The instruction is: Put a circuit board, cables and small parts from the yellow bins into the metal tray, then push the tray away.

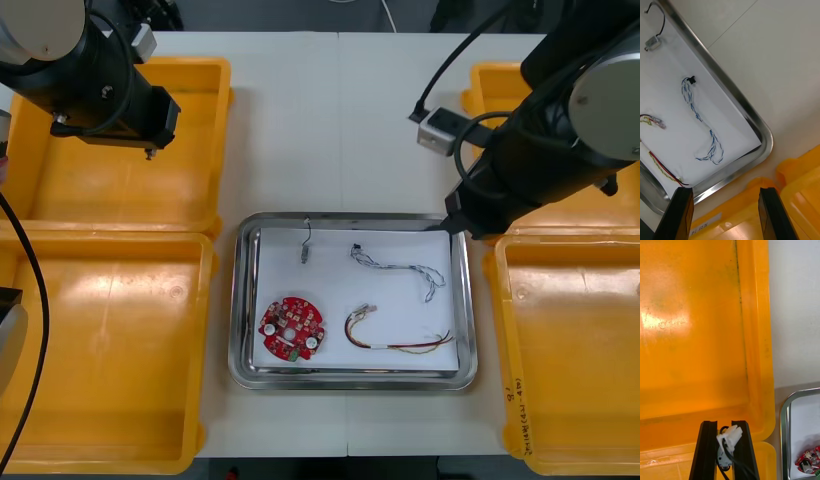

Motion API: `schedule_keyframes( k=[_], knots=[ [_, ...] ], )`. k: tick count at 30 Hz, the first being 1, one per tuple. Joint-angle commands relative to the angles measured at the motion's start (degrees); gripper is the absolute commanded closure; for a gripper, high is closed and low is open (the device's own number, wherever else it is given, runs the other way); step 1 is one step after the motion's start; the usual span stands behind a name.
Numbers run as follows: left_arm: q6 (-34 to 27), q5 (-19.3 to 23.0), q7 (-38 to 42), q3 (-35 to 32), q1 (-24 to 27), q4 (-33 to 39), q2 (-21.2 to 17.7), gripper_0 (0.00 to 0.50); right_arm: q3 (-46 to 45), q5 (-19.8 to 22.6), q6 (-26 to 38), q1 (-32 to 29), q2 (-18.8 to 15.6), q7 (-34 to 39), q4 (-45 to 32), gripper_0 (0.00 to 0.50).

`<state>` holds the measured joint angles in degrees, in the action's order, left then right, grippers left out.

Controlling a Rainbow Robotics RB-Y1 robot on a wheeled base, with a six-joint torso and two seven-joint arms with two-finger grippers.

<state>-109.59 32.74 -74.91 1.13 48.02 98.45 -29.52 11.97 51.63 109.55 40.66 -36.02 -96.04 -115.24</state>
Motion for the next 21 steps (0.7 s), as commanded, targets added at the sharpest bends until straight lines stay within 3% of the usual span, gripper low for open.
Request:
schedule_keyframes(
  k=[1,7,14,21],
  knots=[
    [-0.41,0.57,7.41,0.72,-0.20,1.92,0.34,0.500,-9.25,0.93,0.45,2.14,0.33,6.92,-2.10,0.000],
    [-0.41,0.66,7.58,0.72,-0.20,1.92,0.43,0.500,-14.96,1.45,0.45,1.61,-2.57,11.84,-2.10,0.000],
    [-0.41,0.92,7.58,0.72,-0.20,1.92,0.34,0.500,-22.17,-0.04,0.45,-3.31,-7.75,15.62,-1.74,0.000],
    [-0.41,0.92,7.67,0.72,-0.20,1.92,0.34,0.500,-28.32,-1.89,0.45,-9.55,-9.25,16.50,-1.66,0.000]
  ],
)
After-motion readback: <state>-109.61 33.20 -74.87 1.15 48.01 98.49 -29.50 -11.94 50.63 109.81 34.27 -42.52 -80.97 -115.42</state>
